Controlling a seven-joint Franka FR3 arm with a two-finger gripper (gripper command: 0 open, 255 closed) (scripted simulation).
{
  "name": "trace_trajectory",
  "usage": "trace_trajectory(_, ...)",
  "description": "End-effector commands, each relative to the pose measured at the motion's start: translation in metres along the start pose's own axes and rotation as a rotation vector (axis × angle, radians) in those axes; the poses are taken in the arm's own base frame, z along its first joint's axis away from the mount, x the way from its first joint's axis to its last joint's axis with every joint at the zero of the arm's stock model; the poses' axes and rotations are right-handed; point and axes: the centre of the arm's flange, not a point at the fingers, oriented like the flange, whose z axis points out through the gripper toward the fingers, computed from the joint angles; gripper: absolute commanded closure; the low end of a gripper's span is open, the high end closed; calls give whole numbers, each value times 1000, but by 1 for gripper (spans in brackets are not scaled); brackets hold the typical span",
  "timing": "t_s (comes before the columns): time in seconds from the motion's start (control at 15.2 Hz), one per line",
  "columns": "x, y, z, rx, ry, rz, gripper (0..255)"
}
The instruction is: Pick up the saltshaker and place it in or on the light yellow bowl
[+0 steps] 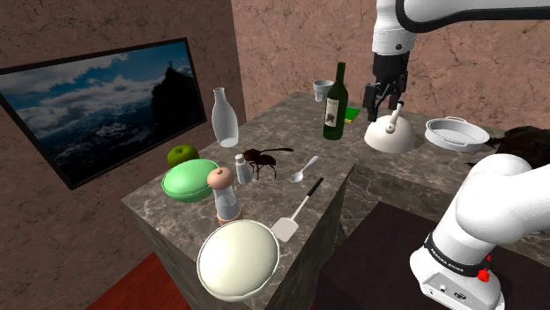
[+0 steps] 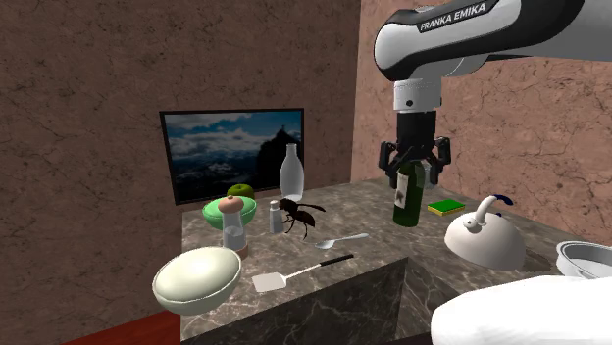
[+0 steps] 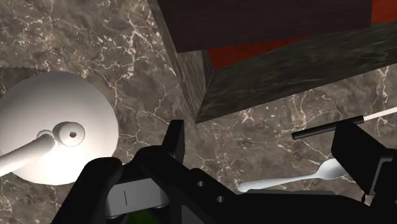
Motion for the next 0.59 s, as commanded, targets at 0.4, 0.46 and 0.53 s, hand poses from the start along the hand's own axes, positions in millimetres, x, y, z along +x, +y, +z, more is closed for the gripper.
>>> trace_trajectory(0.4, 26, -74, 3, -3, 19, -5, 0)
trace_trajectory(0.46, 30, -86, 4, -3, 23, -5, 0)
trace_trajectory(0.53, 35, -99, 4, -3, 26, -6, 0)
